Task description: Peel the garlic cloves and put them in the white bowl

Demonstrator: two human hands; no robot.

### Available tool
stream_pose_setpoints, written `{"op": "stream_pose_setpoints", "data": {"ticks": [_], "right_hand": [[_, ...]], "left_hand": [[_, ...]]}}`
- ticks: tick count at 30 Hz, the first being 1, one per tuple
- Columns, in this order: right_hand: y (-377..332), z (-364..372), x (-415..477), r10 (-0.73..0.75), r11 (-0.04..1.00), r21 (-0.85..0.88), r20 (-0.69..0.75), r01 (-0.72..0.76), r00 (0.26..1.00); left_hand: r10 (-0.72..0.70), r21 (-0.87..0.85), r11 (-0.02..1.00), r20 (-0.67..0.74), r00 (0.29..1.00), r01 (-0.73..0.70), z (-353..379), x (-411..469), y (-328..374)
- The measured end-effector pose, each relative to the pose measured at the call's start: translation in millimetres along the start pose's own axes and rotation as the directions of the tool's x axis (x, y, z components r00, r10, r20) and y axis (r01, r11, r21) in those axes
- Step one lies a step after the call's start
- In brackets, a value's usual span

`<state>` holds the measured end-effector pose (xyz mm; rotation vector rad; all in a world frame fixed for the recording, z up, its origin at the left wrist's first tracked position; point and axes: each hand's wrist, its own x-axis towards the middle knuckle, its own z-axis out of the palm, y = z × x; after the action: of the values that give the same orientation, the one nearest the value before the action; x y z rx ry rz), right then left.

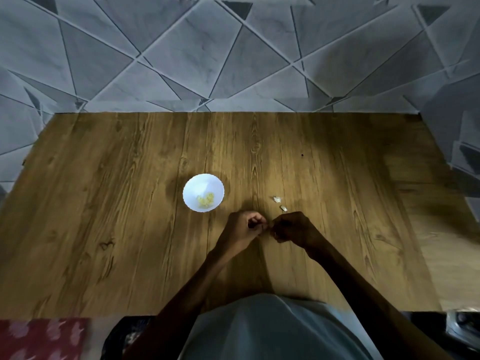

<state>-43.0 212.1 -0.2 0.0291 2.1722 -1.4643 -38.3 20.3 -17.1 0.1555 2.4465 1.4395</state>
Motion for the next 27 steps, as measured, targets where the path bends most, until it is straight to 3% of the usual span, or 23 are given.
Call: {"op": "stream_pose_setpoints", "data": {"ticks": [4, 8, 11, 15, 23, 27], "right_hand": [[2, 1, 0, -0.313, 0.913, -0.283, -0.026, 0.293, 0.949], [-6, 8, -6, -0.549, 0.770, -0.439, -0.086, 0.463, 0.832], [-11, 10, -10, -0.596, 0.740, -0.451, -0.097, 0.499, 0.797], [-14, 8, -11, -0.583, 0.763, -0.406, -0.094, 0.504, 0.807], [-15, 4, -12, -0.532, 0.831, -0.260, -0.117, 0.491, 0.838], [-16, 3, -11, -0.524, 0.845, -0.221, -0.165, 0.487, 0.835]], "left_hand": [[-0.095, -0.208, 0.974, 0.011, 0.995, 0.095, -5, -4, 6], [-0.289, -0.572, 0.758, 0.134, 0.948, 0.312, -13, -6, 13], [-0.338, -0.675, 0.624, 0.220, 0.915, 0.393, -17, -4, 16], [-0.376, -0.757, 0.464, 0.301, 0.876, 0.459, -21, -5, 21], [-0.290, -0.742, 0.500, 0.344, 0.893, 0.447, -24, -9, 22], [-0.301, -0.680, 0.621, 0.251, 0.920, 0.389, -23, -10, 23]]}}
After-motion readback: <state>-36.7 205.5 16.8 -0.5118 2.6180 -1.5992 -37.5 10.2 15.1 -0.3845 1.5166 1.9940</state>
